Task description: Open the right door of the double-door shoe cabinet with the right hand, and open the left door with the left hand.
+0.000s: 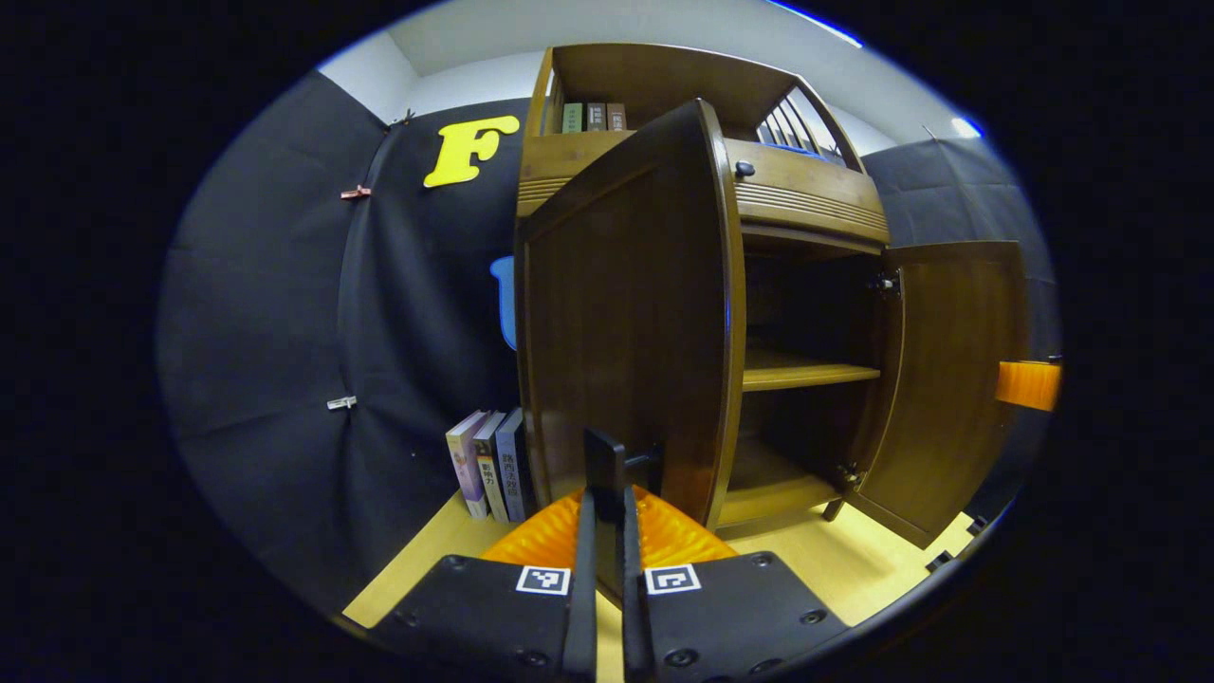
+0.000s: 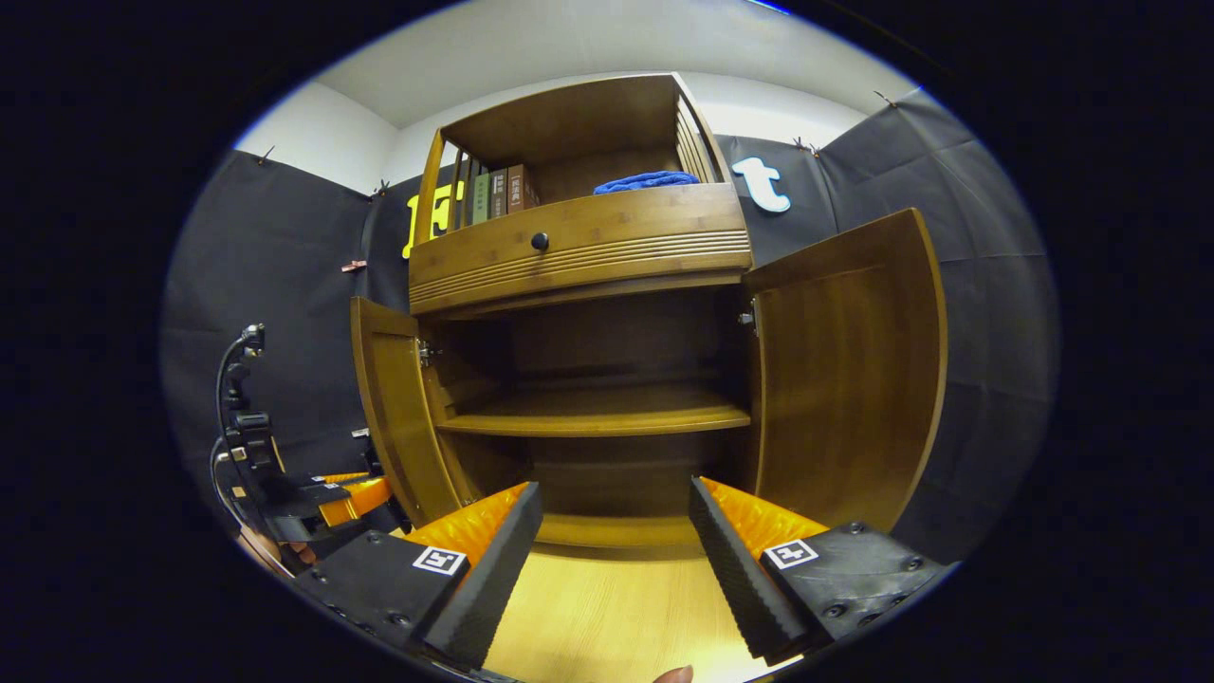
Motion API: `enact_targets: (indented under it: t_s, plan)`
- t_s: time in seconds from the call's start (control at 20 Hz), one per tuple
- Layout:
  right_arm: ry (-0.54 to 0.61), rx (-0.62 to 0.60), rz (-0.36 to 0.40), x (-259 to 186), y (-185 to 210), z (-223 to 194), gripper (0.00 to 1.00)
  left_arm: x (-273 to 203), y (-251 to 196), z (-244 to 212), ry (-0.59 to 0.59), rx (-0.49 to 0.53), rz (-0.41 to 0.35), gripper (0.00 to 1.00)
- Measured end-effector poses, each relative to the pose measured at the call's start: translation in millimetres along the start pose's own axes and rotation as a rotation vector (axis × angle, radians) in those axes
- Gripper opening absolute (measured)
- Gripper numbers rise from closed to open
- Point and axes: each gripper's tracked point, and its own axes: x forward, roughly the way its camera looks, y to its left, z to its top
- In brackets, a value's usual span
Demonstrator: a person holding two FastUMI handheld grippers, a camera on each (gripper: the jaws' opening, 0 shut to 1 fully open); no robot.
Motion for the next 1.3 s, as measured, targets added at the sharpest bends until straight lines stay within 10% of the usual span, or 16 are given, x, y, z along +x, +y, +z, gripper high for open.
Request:
enact_targets:
  t_s: [1.3]
  plan:
    - [0.035, -0.016, -0.022, 17, 12, -12, 1.0, -21, 105, 4, -0.028, -0.042, 0.128, 0.06]
